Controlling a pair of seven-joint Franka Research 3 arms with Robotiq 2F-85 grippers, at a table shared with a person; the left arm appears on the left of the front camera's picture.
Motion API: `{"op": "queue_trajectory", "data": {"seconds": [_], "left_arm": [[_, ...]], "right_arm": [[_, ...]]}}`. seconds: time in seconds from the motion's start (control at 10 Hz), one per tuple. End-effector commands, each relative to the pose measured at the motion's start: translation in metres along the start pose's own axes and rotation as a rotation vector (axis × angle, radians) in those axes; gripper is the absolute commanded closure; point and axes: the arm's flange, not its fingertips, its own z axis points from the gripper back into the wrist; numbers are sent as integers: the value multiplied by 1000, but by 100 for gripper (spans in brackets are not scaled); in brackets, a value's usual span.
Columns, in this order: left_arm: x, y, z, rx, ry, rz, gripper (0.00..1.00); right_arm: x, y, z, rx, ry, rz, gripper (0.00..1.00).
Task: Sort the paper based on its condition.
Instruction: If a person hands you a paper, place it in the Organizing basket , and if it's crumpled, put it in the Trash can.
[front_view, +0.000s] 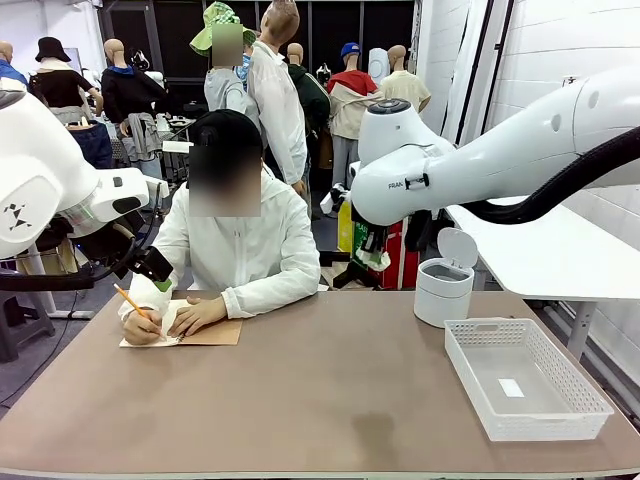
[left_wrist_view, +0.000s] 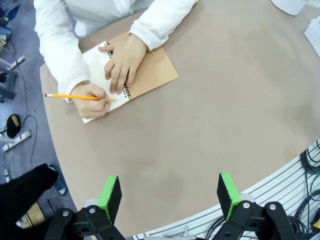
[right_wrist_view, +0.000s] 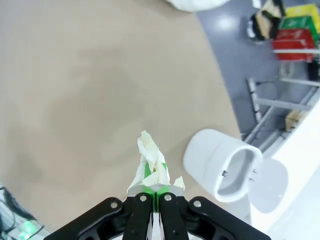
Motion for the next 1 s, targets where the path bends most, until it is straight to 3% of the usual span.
{"op": "queue_trajectory", "data": {"seconds": [0.0,0.2,0.3,0.7,0.9], "left_arm": [[0,0,0,-2,-1,0,0],[0,0,0,-2,-1,0,0],[0,0,0,-2,-1,0,0],[0,0,0,-2,-1,0,0],[0,0,0,-2,-1,0,0]], "right_arm": [[11,-11,-7,-57,75,-22,100],[5,-13,-5,-74,105,-58,100],[1,-15,-3,-49,46,-8,100],[2,-14,-4,-56,63,-15,100],[-9,-36,-17,-99,72,-36,100]]}}
